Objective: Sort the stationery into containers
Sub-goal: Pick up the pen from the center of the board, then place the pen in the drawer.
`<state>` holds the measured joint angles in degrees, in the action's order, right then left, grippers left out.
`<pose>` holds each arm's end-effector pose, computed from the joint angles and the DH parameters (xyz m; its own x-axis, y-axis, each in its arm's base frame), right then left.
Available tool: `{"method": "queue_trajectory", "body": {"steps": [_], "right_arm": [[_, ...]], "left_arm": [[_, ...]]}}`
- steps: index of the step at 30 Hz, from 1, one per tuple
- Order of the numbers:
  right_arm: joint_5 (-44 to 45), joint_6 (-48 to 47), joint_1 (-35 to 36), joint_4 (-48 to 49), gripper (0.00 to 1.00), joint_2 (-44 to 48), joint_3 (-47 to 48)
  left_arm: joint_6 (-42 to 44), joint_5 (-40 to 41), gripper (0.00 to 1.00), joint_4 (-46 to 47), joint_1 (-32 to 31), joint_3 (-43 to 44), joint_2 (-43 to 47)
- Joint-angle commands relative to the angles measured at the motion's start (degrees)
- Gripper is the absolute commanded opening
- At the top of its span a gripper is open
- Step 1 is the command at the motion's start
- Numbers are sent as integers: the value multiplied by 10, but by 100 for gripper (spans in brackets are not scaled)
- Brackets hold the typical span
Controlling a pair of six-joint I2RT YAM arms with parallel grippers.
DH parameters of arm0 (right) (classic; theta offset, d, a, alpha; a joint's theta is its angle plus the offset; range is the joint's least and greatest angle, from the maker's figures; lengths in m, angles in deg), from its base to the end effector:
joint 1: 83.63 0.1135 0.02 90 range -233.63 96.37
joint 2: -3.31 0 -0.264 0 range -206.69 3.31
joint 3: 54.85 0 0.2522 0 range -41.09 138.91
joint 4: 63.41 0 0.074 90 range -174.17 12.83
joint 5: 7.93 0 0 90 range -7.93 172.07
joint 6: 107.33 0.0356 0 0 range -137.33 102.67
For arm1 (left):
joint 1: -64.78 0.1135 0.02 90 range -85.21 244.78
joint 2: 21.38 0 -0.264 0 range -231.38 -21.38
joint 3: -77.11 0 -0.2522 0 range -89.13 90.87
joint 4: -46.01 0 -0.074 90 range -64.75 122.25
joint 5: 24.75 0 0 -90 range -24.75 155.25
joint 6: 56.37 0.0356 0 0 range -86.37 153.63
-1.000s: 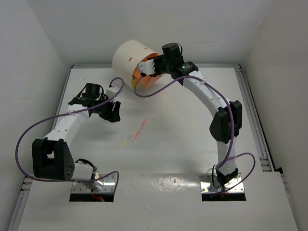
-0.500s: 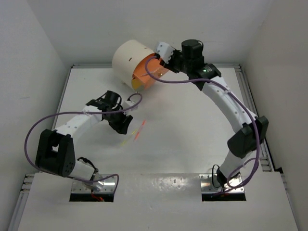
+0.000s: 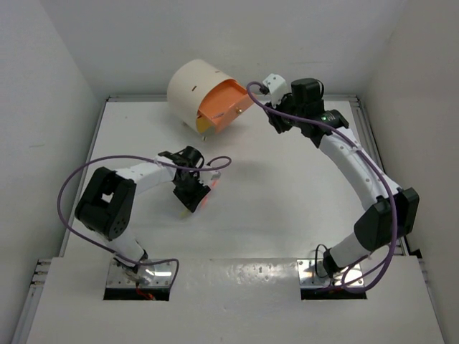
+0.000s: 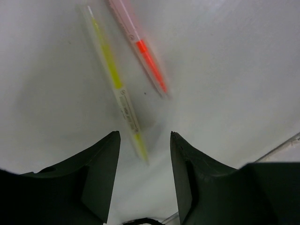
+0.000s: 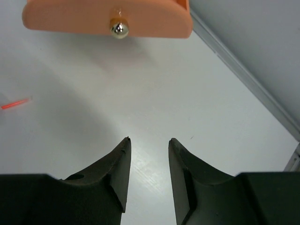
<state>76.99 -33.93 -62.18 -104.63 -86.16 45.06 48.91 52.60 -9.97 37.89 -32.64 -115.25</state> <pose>0.3336 0.1344 0.3672 -0.3322 -0.4362 -0.8363 -0.5530 0.8083 -0.2020 0.2538 -0.1374 0.1689 -0.7206 0.6537 -0.2309 0.6909 0.7050 -0.1602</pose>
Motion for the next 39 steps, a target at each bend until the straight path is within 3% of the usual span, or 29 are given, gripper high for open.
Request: {"method": "queue_trajectory", "body": {"steps": [1, 7, 17, 19, 24, 26, 31, 35, 39], "right_arm": [[-14, 40, -5, 2, 38, 36, -11], [-19, 40, -9, -6, 38, 40, -14], [-19, 45, -11, -6, 38, 45, -41], [-24, 49, -13, -7, 38, 50, -49], [-36, 68, -27, -9, 38, 56, -78], [-39, 72, -32, -7, 38, 60, -85], [-47, 80, -44, -11, 38, 62, -94], [-48, 86, -53, -14, 38, 59, -92], [-48, 88, -56, -14, 38, 56, -92]], "left_arm": [[-26, 29, 51, 31, -8, 23, -13], [-41, 82, 48, 58, -20, 34, -48], [-46, 62, 28, 68, -12, 28, -80], [-41, 55, 24, 66, -8, 27, -63], [-15, 1, 1, 71, -4, 41, 51], [-5, -27, 0, 65, -3, 57, 88], [35, -136, 0, 44, -3, 177, 174], [12, -133, 0, 70, 17, 318, 161], [-2, -107, 0, 123, 30, 400, 107]]}}
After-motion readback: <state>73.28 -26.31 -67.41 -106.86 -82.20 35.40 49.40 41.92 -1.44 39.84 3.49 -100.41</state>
